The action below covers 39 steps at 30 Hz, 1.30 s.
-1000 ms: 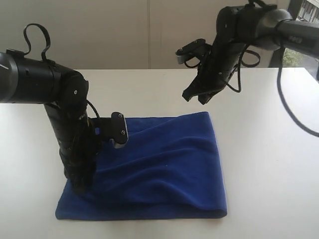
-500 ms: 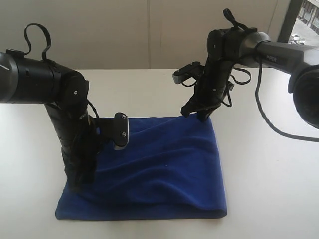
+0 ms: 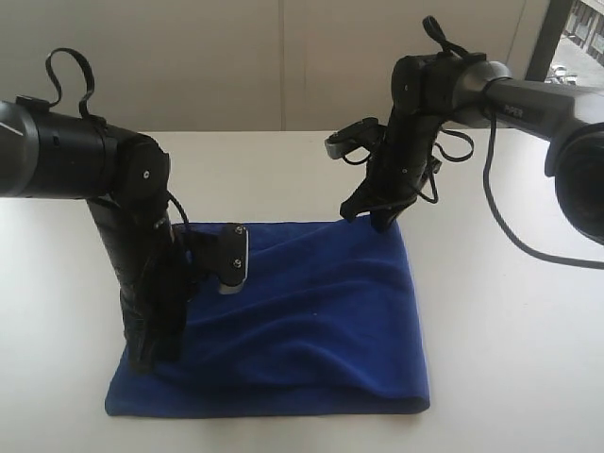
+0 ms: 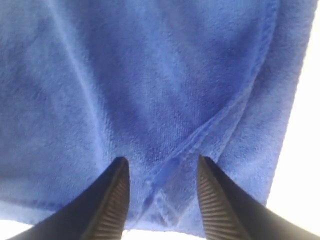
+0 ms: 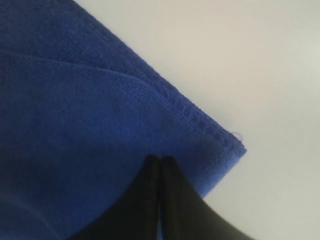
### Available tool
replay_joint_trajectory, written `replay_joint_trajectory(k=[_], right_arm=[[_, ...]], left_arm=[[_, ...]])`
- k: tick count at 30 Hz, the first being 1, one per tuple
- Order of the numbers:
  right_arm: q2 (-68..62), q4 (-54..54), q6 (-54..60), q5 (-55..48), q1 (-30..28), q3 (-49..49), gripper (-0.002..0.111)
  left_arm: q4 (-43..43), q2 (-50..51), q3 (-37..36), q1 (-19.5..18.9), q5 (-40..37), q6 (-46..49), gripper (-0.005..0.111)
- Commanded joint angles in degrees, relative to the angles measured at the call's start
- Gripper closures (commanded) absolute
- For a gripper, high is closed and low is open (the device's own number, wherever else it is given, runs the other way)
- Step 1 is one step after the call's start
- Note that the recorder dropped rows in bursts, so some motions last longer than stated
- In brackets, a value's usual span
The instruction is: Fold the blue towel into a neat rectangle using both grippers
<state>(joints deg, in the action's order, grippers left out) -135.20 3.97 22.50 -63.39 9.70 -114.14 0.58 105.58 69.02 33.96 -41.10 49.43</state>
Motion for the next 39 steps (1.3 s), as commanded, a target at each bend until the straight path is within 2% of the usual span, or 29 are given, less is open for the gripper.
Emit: replay_joint_trajectory(k=[1, 9, 12, 13, 18, 24, 30, 36, 39], right_arm=[[0.33, 0.62, -0.25, -0.58, -0.33, -0.55, 0.108], [0.33, 0.73, -0.25, -0.58, -0.33, -0.55, 0.108], [0.33, 0.73, -0.25, -0.58, -0.33, -0.55, 0.108], [0.33, 0.73, -0.25, -0.58, -0.33, -0.55, 0.108], [0.33, 0.73, -0.25, -0.58, -0.33, -0.55, 0.108], [0.33, 0.91, -0.25, -0.58, -0.33, -0.55, 0.108], [0.33, 0.91, -0.25, -0.58, -0.33, -0.55, 0.108], [0.33, 1.15, -0.25, -0.58, -0.33, -0.55, 0.108], [0.33, 1.40, -0.09, -0.58, -0.33, -0.55, 0.108]], left_arm=[[-0.89, 1.85, -0.55, -0.17, -0.67, 1.63, 0.058], [1.31, 2.10, -0.55, -0.17, -2.30, 1.63, 0.061], [2.56, 2.10, -0.55, -0.17, -3.69, 1.63, 0.072], [2.91, 2.10, -0.55, -0.17, -4.43, 1.51, 0.083], [2.91, 1.56, -0.55, -0.17, -5.25, 1.40, 0.107], [3.27, -0.74, -0.55, -0.17, -6.25, 1.29, 0.107], [3.37, -1.87, -0.55, -0.17, -11.50, 0.58, 0.107], [3.37, -1.87, -0.55, -0.17, -13.13, -1.62, 0.107], [3.51, -1.87, -2.39, -0.17, -13.78, -1.62, 0.107]])
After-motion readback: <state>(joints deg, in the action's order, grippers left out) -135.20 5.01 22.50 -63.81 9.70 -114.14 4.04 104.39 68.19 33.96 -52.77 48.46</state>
